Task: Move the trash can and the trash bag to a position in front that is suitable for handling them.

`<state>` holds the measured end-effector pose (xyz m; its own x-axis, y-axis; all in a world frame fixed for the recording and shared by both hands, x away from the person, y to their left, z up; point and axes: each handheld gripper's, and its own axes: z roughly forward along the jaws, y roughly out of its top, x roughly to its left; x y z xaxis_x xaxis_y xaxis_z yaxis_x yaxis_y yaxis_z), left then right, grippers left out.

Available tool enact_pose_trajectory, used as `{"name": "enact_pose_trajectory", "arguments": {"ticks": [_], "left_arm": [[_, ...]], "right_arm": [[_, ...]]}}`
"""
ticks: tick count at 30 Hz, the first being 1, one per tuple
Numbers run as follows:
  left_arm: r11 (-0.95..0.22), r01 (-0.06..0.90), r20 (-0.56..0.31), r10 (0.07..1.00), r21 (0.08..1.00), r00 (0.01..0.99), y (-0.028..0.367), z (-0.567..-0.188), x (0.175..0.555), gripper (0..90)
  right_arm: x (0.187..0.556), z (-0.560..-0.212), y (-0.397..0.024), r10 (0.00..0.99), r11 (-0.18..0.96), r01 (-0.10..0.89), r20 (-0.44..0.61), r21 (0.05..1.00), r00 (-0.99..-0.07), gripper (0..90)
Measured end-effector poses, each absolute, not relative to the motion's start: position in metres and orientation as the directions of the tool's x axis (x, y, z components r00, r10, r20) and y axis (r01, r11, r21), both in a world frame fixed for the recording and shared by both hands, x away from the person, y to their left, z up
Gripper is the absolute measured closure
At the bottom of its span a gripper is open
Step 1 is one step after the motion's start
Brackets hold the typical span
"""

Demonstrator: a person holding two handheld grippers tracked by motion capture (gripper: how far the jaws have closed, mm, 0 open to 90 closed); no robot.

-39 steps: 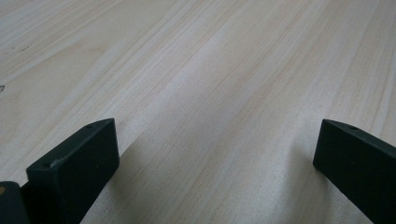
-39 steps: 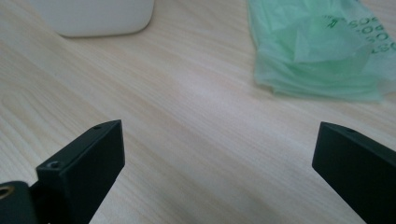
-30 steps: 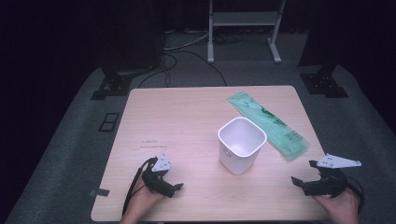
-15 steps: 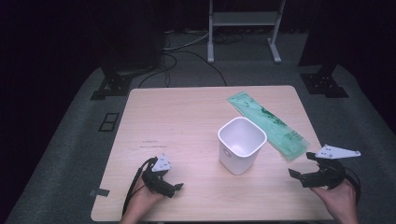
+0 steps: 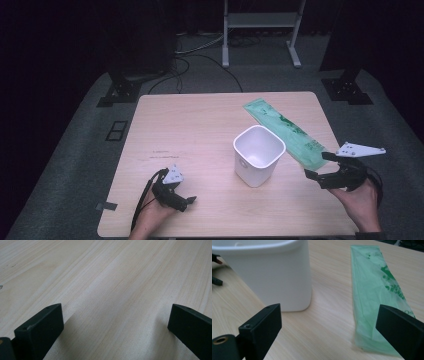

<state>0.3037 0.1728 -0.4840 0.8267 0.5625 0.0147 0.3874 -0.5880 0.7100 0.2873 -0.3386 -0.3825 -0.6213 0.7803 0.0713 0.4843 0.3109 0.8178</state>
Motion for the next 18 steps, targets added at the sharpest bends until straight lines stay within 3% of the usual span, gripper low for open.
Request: {"name": "enact_pose_trajectory", "arguments": {"ticks": [18], "left_arm": [[-0.587,0.388,0.014,0.563,0.710,0.826,0.173,-0.484,0.304,0.0]], "right_arm": [[0.314,-0.355,-0.313,0.748,0.310,0.460,0.085,0.832,-0.658,5.8]]}}
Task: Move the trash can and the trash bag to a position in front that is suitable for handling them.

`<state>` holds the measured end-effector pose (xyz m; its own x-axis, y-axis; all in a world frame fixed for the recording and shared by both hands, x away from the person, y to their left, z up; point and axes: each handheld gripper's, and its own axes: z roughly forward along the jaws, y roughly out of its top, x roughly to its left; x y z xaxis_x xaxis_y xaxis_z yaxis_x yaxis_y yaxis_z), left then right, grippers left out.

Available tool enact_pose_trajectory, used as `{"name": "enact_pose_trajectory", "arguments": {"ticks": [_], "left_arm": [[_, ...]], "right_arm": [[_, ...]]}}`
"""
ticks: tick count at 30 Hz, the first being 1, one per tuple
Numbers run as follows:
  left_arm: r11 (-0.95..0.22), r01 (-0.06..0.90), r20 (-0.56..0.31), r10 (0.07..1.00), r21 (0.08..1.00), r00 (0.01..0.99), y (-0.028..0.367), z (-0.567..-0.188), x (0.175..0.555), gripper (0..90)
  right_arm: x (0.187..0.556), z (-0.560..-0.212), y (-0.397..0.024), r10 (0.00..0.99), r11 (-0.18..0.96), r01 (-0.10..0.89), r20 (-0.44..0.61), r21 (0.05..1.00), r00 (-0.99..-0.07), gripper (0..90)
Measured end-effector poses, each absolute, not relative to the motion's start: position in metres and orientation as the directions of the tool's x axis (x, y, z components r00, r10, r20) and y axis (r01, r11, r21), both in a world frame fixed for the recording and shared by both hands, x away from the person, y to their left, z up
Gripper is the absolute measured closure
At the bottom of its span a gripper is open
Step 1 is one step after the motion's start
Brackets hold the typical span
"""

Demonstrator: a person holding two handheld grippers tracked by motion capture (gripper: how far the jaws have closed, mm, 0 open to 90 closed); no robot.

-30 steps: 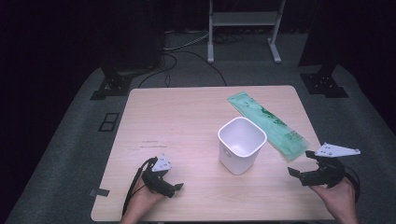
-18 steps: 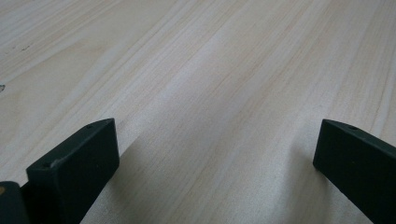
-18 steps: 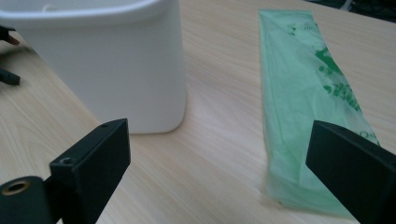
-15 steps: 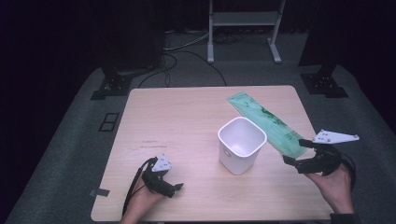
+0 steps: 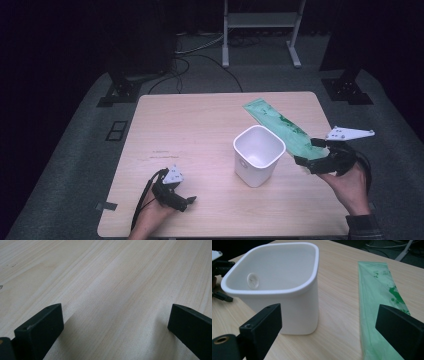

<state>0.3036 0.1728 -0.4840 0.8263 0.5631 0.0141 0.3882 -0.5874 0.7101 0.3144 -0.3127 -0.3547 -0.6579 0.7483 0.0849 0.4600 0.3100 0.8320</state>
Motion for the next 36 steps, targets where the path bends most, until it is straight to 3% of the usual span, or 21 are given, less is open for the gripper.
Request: {"name": "enact_pose_trajectory", "arguments": {"ticks": [16,17,23,29,36], "left_arm": [[-0.587,0.388,0.014,0.563,0.710,0.826,0.173,-0.484,0.304,0.0],[-0.586,0.389,0.013,0.564,0.711,0.826,0.173,-0.484,0.304,0.0],[-0.583,0.389,0.012,0.565,0.713,0.825,0.173,-0.484,0.303,0.0],[-0.586,0.389,0.013,0.564,0.711,0.826,0.173,-0.484,0.304,0.0],[-0.584,0.388,0.014,0.565,0.713,0.825,0.173,-0.484,0.304,0.0]], "right_arm": [[0.334,-0.343,-0.294,0.739,0.319,0.467,0.092,0.825,-0.668,8.7],[0.337,-0.343,-0.290,0.737,0.321,0.468,0.092,0.823,-0.669,14.3],[0.345,-0.341,-0.281,0.734,0.331,0.472,0.092,0.817,-0.673,16.0],[0.356,-0.340,-0.269,0.736,0.346,0.484,0.087,0.804,-0.671,24.0],[0.370,-0.349,-0.251,0.728,0.388,0.502,0.077,0.773,-0.681,42.8]]}}
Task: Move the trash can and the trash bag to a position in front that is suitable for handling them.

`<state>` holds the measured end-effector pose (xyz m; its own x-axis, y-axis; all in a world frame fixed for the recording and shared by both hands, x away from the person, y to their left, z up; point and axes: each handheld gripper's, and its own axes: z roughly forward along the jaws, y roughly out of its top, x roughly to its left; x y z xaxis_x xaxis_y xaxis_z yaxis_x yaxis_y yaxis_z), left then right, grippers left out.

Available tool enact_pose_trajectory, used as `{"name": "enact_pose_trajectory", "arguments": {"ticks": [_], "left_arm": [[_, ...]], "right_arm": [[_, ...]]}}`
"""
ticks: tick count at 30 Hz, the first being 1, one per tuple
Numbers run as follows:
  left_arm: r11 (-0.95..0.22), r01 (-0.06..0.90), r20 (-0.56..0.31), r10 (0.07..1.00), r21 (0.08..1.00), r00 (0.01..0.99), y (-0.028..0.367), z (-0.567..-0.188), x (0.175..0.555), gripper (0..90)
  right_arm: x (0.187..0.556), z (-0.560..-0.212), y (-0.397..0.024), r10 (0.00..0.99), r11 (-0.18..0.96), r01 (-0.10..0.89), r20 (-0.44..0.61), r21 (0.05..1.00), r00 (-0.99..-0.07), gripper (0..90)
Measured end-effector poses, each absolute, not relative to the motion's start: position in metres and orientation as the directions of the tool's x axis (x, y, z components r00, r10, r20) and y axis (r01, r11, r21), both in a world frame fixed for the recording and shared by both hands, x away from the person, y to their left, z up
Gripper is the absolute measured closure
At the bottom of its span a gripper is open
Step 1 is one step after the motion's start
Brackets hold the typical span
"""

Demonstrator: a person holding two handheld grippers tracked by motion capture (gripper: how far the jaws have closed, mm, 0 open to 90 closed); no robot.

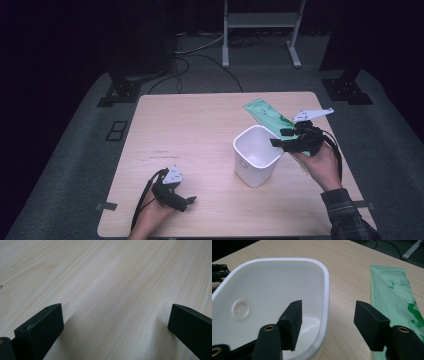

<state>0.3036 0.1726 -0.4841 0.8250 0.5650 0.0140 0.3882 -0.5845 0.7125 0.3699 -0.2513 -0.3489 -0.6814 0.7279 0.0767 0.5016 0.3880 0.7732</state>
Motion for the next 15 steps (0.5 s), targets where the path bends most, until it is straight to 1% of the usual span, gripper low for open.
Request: {"name": "enact_pose_trajectory", "arguments": {"ticks": [1,2,6,7,11,12,15], "left_arm": [[-0.584,0.388,0.014,0.565,0.713,0.825,0.173,-0.484,0.304,0.0],[-0.584,0.388,0.014,0.565,0.713,0.825,0.173,-0.484,0.304,0.0],[-0.584,0.388,0.014,0.565,0.713,0.825,0.173,-0.484,0.304,0.0],[-0.584,0.388,0.014,0.565,0.713,0.825,0.173,-0.484,0.304,0.0],[-0.584,0.388,0.014,0.565,0.714,0.825,0.173,-0.484,0.304,0.0],[-0.584,0.388,0.014,0.565,0.713,0.825,0.173,-0.484,0.304,0.0],[-0.584,0.388,0.014,0.565,0.713,0.825,0.173,-0.484,0.304,0.0]], "right_arm": [[0.370,-0.349,-0.251,0.728,0.388,0.502,0.077,0.773,-0.681,42.8],[0.372,-0.351,-0.248,0.725,0.401,0.504,0.072,0.765,-0.685,47.5],[0.375,-0.354,-0.242,0.715,0.420,0.502,0.065,0.756,-0.696,57.5],[0.375,-0.354,-0.242,0.715,0.420,0.502,0.065,0.756,-0.696,57.5],[0.375,-0.355,-0.237,0.704,0.442,0.489,0.047,0.752,-0.709,72.4],[0.374,-0.354,-0.235,0.706,0.449,0.486,0.037,0.750,-0.708,79.9],[0.373,-0.354,-0.232,0.702,0.452,0.486,0.037,0.748,-0.711,84.2]]}}
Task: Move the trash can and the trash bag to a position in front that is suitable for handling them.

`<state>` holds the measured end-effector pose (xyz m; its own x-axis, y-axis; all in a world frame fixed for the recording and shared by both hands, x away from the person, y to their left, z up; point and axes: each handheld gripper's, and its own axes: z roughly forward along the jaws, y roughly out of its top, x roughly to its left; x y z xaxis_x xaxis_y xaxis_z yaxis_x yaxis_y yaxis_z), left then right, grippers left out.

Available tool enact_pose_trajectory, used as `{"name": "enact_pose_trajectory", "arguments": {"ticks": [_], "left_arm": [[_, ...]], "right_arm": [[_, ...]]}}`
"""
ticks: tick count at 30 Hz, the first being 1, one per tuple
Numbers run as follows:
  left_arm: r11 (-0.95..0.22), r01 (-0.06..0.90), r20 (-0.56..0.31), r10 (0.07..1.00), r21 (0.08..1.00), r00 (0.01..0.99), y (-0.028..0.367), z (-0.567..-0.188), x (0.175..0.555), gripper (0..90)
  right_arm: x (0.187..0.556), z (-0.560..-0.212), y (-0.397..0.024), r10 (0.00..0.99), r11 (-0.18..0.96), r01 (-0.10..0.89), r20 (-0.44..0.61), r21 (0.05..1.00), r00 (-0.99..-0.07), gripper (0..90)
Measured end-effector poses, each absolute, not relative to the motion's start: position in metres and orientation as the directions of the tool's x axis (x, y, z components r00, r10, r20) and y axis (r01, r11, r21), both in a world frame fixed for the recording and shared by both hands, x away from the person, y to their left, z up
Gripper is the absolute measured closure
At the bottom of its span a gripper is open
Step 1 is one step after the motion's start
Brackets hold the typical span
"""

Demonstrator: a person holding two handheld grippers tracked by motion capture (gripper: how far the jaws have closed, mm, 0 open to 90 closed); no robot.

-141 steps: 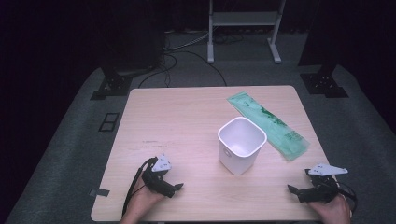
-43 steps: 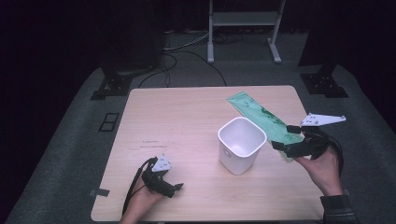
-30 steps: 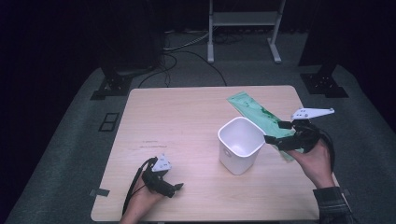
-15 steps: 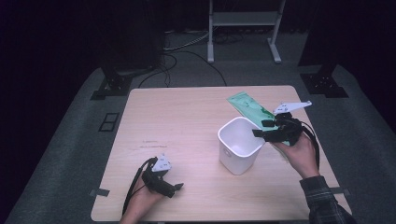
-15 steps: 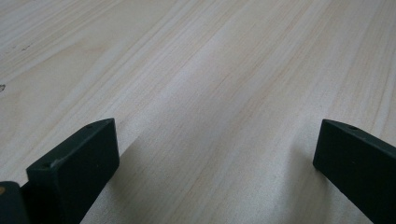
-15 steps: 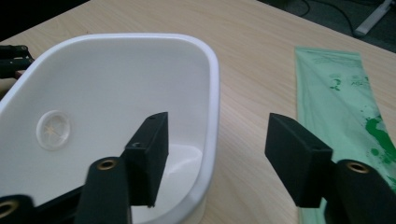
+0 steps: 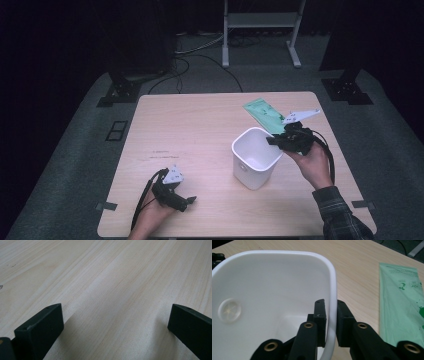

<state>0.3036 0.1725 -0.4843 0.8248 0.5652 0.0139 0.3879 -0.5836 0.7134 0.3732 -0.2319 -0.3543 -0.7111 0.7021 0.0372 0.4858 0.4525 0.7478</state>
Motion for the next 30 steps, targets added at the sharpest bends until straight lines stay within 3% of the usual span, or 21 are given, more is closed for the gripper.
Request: {"name": "enact_pose_trajectory", "arguments": {"ticks": [30], "left_arm": [[-0.584,0.392,0.012,0.567,0.711,0.824,0.172,-0.484,0.303,0.0]], "right_arm": [[0.319,-0.351,-0.176,0.694,0.445,0.549,0.115,0.707,-0.711,84.8]]}}
